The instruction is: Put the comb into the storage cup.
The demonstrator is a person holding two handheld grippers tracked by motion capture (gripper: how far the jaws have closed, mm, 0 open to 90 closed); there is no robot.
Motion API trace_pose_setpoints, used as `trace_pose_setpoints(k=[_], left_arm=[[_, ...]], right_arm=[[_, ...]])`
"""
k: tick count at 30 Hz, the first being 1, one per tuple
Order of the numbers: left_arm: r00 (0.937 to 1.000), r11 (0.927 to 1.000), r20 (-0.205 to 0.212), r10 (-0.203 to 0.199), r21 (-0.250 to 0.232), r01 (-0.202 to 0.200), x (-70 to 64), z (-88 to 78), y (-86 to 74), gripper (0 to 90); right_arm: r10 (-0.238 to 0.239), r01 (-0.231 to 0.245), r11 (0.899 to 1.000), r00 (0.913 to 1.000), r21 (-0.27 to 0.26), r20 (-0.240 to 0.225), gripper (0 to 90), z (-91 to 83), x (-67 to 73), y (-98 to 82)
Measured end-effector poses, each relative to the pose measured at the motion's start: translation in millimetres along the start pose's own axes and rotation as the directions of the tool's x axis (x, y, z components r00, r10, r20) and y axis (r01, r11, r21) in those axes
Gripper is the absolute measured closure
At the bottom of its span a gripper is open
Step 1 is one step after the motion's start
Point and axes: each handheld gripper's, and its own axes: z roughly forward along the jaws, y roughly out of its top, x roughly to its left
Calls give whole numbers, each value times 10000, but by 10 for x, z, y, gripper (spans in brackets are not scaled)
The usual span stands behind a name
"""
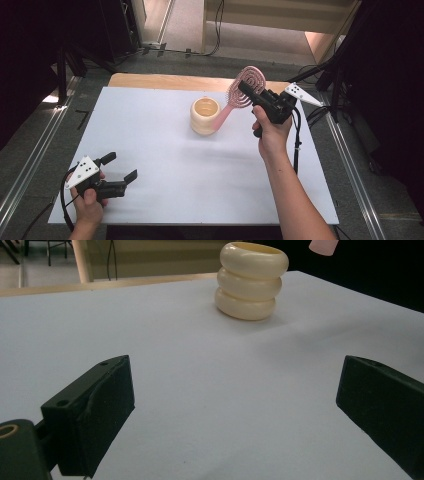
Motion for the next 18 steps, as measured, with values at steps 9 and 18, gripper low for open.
trace_pose_setpoints(k=[9,18], left_arm=[[10000,10000,22,91,40,-91,-6,5,-1,27],[10000,10000,35,82,6,-82,-8,6,-2,27]], right_arm=[[-33,33,9999,10000,-102,61,618,27,-32,35],[-156,156,9993,9999,-341,0,618,80,-44,72]])
